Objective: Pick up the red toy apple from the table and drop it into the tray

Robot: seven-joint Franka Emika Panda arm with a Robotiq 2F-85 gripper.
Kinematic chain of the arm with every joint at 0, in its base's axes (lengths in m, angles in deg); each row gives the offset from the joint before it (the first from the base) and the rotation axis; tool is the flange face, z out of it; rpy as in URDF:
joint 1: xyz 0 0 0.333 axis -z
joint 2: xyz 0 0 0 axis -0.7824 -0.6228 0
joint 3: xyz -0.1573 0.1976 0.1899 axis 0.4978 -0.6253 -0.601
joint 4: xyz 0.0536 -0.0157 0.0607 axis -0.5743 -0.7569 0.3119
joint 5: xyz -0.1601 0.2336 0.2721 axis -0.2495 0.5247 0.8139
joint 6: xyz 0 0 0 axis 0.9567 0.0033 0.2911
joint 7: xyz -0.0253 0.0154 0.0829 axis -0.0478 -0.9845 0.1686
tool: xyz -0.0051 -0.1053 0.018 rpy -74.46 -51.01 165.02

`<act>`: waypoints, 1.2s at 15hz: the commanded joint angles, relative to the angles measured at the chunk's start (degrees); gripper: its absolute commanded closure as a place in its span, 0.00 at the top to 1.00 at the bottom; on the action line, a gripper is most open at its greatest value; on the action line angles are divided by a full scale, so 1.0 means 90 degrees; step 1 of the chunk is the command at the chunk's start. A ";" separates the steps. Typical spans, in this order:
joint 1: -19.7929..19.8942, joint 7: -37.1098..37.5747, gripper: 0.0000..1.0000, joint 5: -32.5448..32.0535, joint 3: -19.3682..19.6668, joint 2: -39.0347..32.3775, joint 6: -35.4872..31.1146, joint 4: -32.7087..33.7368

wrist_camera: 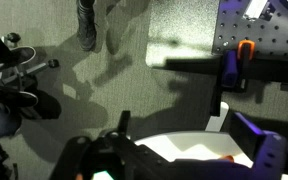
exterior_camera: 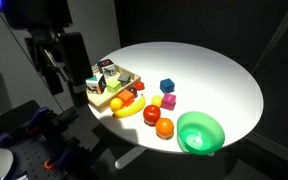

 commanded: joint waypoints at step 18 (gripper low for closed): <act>-0.0742 0.0459 1.00 0.1002 -0.0100 -0.0786 -0.0156 0.0709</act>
